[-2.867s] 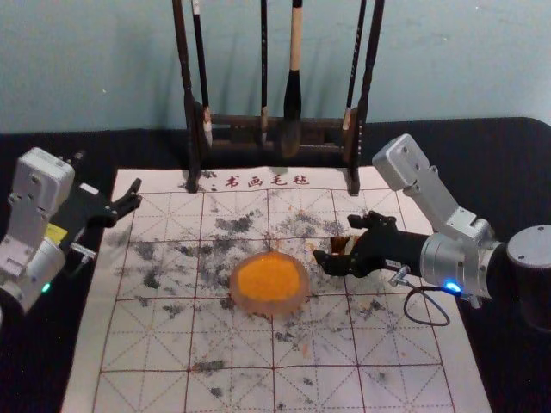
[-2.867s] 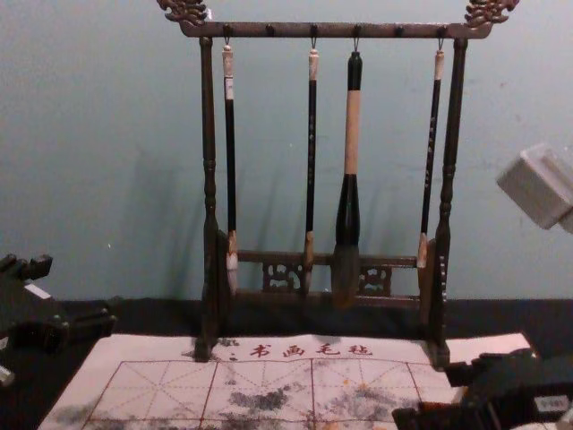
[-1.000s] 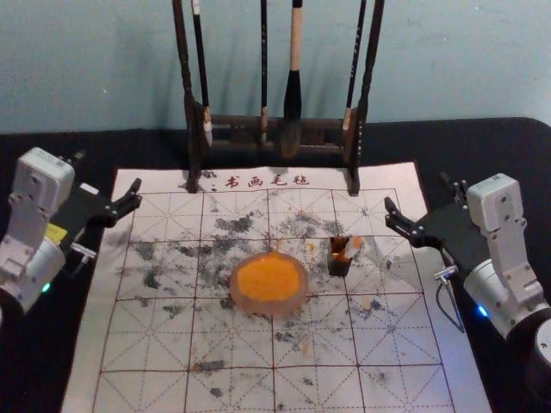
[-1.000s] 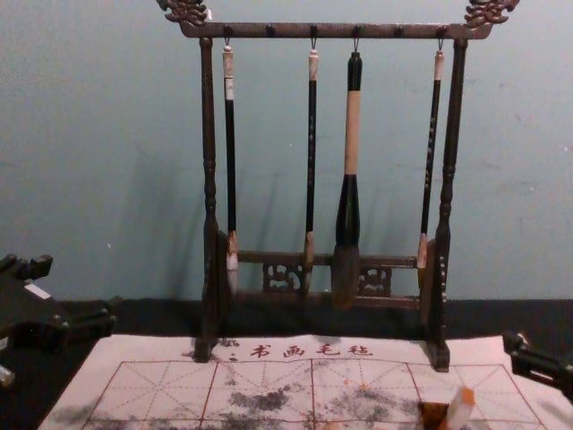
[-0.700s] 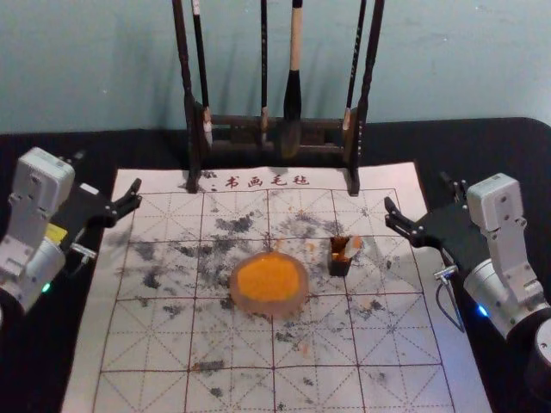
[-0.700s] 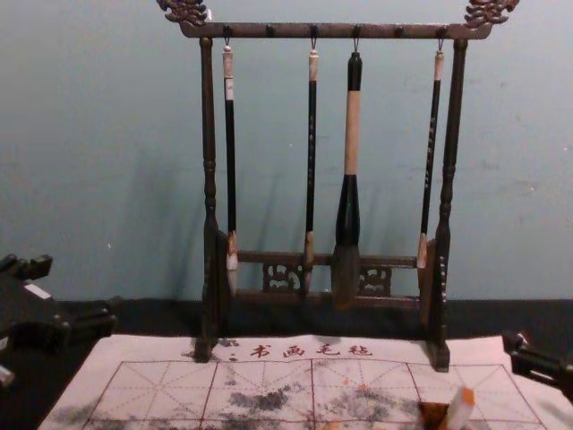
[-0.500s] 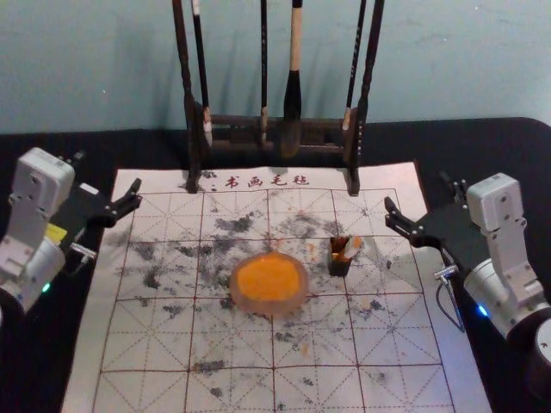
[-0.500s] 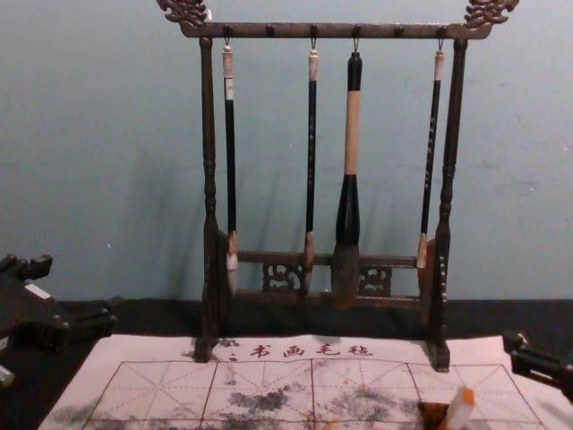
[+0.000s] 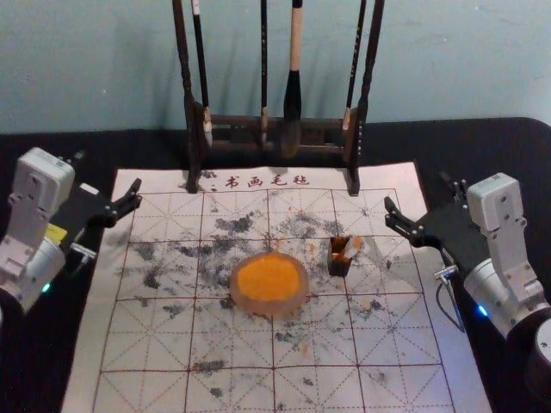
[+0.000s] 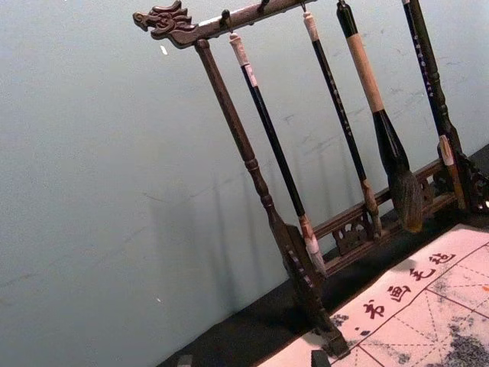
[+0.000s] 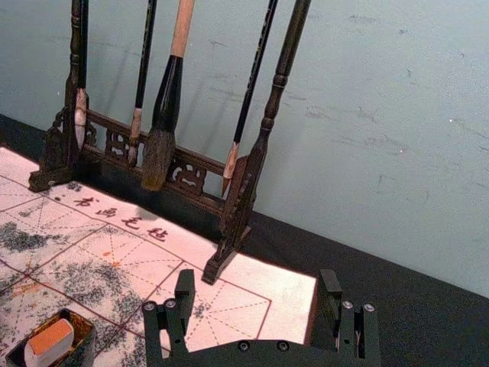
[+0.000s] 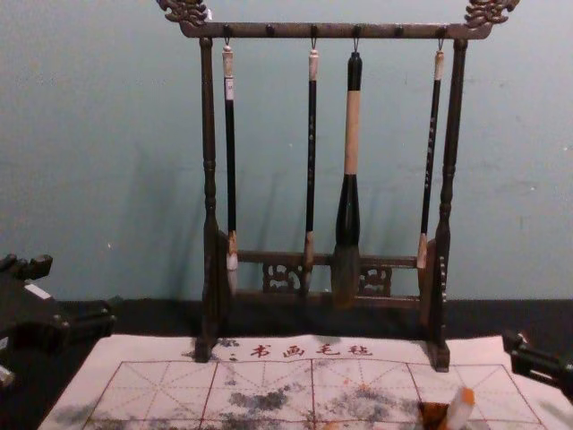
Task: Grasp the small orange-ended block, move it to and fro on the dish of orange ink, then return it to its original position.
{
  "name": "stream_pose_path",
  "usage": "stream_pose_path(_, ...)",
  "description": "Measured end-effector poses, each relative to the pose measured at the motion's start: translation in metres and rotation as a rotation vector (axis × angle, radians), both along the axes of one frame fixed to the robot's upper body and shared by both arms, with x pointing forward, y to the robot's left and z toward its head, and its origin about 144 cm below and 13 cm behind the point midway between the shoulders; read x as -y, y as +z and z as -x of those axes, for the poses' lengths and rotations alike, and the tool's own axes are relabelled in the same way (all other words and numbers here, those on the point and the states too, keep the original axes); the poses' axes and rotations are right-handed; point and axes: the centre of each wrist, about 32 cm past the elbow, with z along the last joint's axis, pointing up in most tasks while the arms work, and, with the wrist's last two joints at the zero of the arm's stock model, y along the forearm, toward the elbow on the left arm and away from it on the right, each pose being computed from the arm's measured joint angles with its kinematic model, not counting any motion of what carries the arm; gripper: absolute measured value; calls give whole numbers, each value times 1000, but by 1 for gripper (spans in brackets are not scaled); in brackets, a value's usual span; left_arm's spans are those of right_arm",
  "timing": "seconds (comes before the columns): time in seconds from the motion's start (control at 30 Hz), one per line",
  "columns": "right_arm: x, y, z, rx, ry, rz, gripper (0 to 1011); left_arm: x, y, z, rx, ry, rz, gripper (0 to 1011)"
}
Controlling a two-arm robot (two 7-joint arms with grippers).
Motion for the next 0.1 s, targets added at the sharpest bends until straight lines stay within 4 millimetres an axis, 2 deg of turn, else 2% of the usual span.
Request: stream_pose_path(0.1,0,0,0,0,0,0,1000,0,0,0,0,0,0,1001)
